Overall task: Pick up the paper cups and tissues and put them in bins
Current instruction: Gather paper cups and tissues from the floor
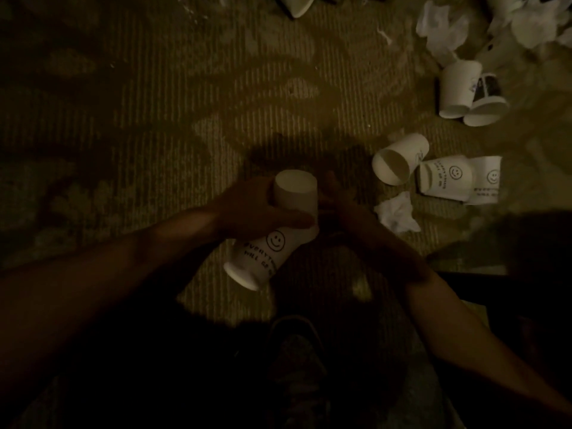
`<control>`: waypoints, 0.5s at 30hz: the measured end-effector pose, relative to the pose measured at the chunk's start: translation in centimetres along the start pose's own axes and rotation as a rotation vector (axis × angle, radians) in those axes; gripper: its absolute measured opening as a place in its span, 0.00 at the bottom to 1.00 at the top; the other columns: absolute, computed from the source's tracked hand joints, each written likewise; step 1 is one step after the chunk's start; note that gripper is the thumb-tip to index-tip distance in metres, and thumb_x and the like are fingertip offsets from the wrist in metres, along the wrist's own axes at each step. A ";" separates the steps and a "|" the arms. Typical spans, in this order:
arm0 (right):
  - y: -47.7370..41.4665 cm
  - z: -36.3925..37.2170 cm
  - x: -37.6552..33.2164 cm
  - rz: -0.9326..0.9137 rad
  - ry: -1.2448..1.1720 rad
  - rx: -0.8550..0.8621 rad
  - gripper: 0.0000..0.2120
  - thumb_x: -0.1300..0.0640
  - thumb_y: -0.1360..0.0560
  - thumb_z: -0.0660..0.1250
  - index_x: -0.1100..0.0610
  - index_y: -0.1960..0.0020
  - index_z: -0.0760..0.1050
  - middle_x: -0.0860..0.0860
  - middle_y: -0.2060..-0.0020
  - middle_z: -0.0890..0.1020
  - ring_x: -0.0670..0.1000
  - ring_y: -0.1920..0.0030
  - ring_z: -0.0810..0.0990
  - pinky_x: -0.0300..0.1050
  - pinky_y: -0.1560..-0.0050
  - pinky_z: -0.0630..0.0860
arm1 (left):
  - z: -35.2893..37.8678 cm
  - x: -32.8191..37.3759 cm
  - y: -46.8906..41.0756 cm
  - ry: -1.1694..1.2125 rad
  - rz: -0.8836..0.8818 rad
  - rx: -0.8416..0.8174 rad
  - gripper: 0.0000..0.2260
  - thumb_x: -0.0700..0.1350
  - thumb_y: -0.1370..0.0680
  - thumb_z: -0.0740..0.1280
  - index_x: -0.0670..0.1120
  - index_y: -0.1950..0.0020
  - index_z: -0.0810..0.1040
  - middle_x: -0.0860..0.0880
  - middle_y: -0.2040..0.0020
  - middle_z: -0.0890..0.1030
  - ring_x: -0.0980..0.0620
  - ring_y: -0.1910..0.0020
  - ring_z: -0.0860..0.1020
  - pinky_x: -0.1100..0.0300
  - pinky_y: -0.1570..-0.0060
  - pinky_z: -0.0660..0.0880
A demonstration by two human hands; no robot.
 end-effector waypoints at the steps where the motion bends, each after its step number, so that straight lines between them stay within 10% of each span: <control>1: 0.0 -0.9 0.2 -0.066 0.138 0.105 0.28 0.41 0.20 0.57 0.57 0.27 0.66 0.53 0.32 0.73 0.53 0.34 0.73 0.53 0.33 0.70 | -0.1 -0.1 -0.3 0.041 -0.001 -0.009 0.19 0.65 0.37 0.77 0.84 0.63 0.67 0.83 0.63 0.70 0.83 0.62 0.71 0.82 0.75 0.65; 5: 0.9 -5.7 2.6 -0.223 0.499 0.757 0.18 0.54 0.18 0.58 0.62 0.33 0.70 0.60 0.35 0.73 0.61 0.33 0.70 0.60 0.31 0.64 | -1.0 -0.8 -1.3 0.150 -0.026 0.001 0.17 0.63 0.37 0.78 0.65 0.53 0.76 0.74 0.58 0.79 0.71 0.61 0.79 0.75 0.74 0.72; 9: 0.3 -6.9 5.1 0.106 0.508 0.756 0.22 0.49 0.18 0.57 0.52 0.26 0.64 0.57 0.24 0.58 0.61 0.25 0.55 0.60 0.27 0.56 | -1.4 -0.7 -1.5 0.177 -0.035 0.016 0.18 0.62 0.36 0.78 0.61 0.52 0.76 0.68 0.59 0.82 0.67 0.61 0.81 0.69 0.70 0.76; 15: 0.0 -6.2 6.5 -0.142 0.533 0.819 0.13 0.60 0.19 0.60 0.64 0.37 0.76 0.64 0.39 0.77 0.58 0.40 0.74 0.48 0.40 0.70 | -1.6 -0.5 -1.3 0.174 -0.035 -0.004 0.18 0.62 0.36 0.78 0.60 0.51 0.77 0.69 0.58 0.81 0.67 0.60 0.81 0.72 0.72 0.75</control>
Point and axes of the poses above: each hand's wrist, its own y-axis away from the middle knuckle, its own z-axis out of the palm, x = y × z, the point moved 3 cm from there along -y, towards the middle knuckle
